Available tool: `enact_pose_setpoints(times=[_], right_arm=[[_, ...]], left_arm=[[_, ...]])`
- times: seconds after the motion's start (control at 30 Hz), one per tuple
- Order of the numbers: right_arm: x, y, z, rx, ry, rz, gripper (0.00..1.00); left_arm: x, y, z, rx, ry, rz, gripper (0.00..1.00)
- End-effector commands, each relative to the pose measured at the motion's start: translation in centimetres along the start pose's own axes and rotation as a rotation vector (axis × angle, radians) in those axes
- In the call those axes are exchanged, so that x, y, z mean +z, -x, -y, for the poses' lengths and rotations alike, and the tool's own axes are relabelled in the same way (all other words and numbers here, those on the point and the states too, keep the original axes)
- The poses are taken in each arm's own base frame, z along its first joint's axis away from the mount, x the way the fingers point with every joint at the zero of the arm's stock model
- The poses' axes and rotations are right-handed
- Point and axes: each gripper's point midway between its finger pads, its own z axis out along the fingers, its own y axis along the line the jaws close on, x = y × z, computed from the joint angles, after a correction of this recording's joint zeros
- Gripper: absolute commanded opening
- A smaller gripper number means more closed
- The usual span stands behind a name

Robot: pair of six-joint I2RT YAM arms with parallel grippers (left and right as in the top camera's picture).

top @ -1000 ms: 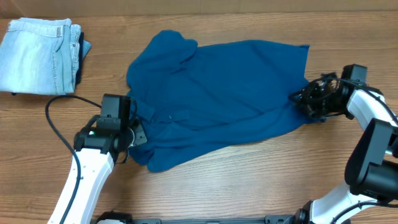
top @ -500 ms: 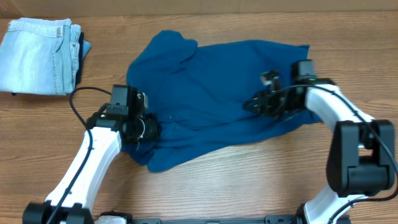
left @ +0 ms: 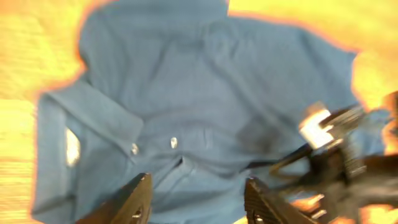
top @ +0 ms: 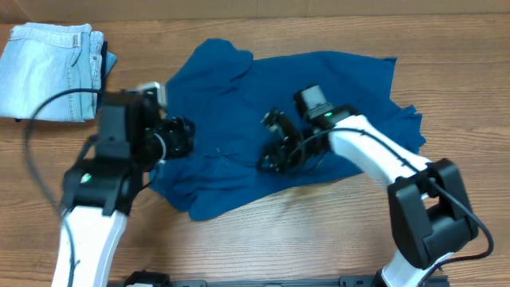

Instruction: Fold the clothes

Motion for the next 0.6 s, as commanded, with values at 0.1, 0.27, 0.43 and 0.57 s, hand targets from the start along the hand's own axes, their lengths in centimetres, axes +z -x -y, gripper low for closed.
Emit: enact_pose_setpoints(times=[0.1, 0.27, 0.43, 0.57], right_arm=[[1.2, 2.1, -2.6, -0.188, -0.079, 0.042, 0.62], [1.8, 4.8, -3.7, -0.239, -0.076, 0.140, 0.63], [2.6, 5.9, -3.4, -0.208, -0.060, 0.178, 0.62], [3.4, 5.8, -3.6, -0.215, -0.045, 0.169, 0.62]], left_arm=[[-7.7, 3.9, 1.3, 0.069, 0.011, 0.230, 0.58], [-8.6, 3.4, 1.3, 0.074, 0.009, 0.238, 0.60], [-8.4, 2.5, 0.9, 0.068, 0.022, 0.202, 0.60], [-8.4, 2.5, 0.9, 0.075, 0.023, 0.201, 0.60]])
